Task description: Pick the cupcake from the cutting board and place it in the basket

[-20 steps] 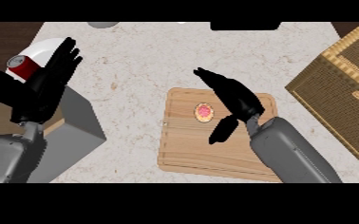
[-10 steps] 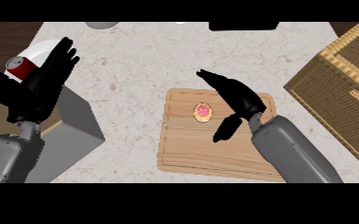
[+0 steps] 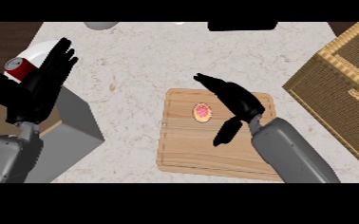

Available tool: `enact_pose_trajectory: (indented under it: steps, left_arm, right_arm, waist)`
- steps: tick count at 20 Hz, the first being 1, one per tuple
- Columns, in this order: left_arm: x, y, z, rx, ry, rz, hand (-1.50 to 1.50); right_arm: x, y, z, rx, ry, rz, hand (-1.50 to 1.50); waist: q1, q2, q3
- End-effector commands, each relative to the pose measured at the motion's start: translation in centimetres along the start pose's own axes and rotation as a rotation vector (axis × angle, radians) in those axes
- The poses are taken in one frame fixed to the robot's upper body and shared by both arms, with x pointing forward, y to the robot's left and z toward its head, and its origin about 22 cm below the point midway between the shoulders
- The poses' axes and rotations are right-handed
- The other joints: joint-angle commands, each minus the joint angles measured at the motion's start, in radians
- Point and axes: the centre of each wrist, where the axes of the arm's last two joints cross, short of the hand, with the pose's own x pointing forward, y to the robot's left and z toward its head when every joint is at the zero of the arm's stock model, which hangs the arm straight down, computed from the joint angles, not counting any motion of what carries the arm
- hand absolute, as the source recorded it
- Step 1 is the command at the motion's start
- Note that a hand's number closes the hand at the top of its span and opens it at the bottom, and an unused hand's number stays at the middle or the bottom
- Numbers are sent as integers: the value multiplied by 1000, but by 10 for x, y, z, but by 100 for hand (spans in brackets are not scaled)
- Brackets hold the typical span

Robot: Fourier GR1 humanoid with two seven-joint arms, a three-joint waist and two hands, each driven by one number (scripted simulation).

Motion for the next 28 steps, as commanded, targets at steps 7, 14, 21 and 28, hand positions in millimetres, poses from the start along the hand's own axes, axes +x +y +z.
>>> enact_pose_trajectory:
  steps: [7, 14, 21, 28]
  left_arm:
    - [-54, 17, 15, 62, 173, 3, 0]
    - [-45, 21, 9, 53, 170, -16, 0]
    - [-33, 13, 11, 52, 168, -12, 0]
    - [-38, 12, 14, 72, 168, -1, 0]
  right_arm:
    - [0, 30, -7, 3, 56, 90, -150]
    - [-10, 45, -16, 55, 50, 212, 150]
    - [4, 52, -24, 56, 19, 216, 150]
    - [-5, 41, -46, -337, 653, -49, 150]
  waist:
    - [6, 18, -35]
    - [12, 22, -34]
    - [12, 15, -33]
    - [-4, 23, -37]
